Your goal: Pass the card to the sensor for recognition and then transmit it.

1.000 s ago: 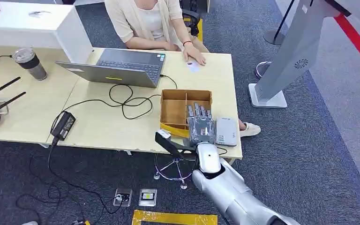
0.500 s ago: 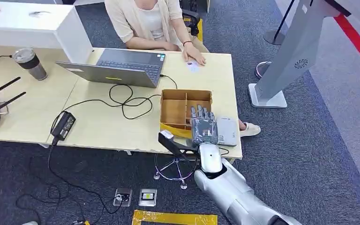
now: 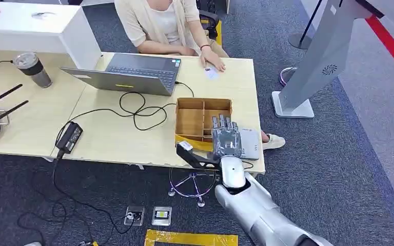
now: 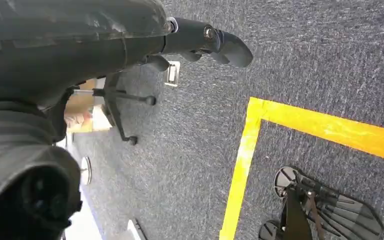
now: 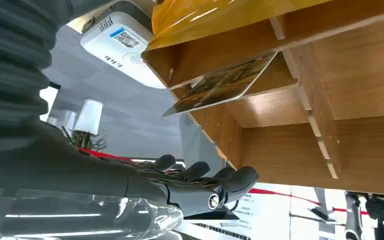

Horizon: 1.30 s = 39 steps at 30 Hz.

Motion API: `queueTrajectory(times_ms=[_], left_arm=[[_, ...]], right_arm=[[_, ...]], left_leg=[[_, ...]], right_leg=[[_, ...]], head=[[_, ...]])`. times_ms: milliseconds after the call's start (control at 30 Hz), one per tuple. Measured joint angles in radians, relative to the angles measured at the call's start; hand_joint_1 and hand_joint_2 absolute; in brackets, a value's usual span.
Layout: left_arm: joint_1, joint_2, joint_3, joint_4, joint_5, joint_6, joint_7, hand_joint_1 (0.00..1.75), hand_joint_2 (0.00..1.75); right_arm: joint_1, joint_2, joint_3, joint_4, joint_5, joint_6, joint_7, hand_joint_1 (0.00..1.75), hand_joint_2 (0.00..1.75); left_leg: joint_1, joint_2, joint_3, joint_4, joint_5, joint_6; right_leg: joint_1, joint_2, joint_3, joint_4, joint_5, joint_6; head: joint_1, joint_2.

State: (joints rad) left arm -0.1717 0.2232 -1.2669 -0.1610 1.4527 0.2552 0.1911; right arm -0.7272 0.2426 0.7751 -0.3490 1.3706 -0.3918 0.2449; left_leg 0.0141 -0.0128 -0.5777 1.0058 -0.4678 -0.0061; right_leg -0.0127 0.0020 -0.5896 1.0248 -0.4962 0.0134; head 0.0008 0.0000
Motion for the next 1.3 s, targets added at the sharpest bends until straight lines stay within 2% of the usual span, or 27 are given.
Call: queueTrajectory(times_ms=[33,67,100,233,967,1300], left_arm=[[0.0,0.0,0.0,0.0,0.0,0.0,0.0,0.0,0.0],[0.0,0.001,0.0,0.0,0.0,-0.003,0.0,0.0,0.0],[0.001,0.005,0.0,0.0,-0.001,-0.013,0.0,0.0,0.0],[0.001,0.009,0.0,0.0,-0.002,-0.025,-0.004,0.0,0.0],[0.003,0.016,0.0,0.0,-0.002,-0.032,-0.011,0.0,0.0],[0.003,0.014,0.0,0.0,0.0,-0.013,-0.009,0.0,0.0]], right_arm=[[0.0,-0.001,-0.001,0.0,0.0,0.0,0.001,0.0,1.75],[-0.001,-0.002,-0.002,0.001,0.0,0.0,0.003,0.17,1.75],[-0.001,-0.008,-0.008,0.003,-0.011,-0.009,-0.003,1.75,1.75],[-0.002,-0.014,-0.022,0.008,-0.028,-0.017,-0.021,1.75,1.75],[-0.004,-0.021,-0.058,0.018,-0.042,-0.017,-0.026,1.75,1.75],[-0.002,-0.021,-0.064,0.019,-0.043,-0.015,-0.044,1.75,1.75]], left_leg=[[0.0,0.0,0.0,0.0,0.0,0.0],[0.0,0.0,0.0,0.0,0.0,0.0],[0.0,0.0,0.0,0.0,0.0,0.0],[0.0,0.0,0.0,0.0,0.0,0.0],[0.0,0.0,0.0,0.0,0.0,0.0],[0.0,0.0,0.0,0.0,0.0,0.0]], right_leg=[[0.0,0.0,0.0,0.0,0.0,0.0],[0.0,0.0,0.0,0.0,0.0,0.0],[0.0,0.0,0.0,0.0,0.0,0.0],[0.0,0.0,0.0,0.0,0.0,0.0],[0.0,0.0,0.0,0.0,0.0,0.0],[0.0,0.0,0.0,0.0,0.0,0.0]], head=[[0.0,0.0],[0.0,0.0],[0.0,0.0],[0.0,0.0],[0.0,0.0],[0.0,0.0]])
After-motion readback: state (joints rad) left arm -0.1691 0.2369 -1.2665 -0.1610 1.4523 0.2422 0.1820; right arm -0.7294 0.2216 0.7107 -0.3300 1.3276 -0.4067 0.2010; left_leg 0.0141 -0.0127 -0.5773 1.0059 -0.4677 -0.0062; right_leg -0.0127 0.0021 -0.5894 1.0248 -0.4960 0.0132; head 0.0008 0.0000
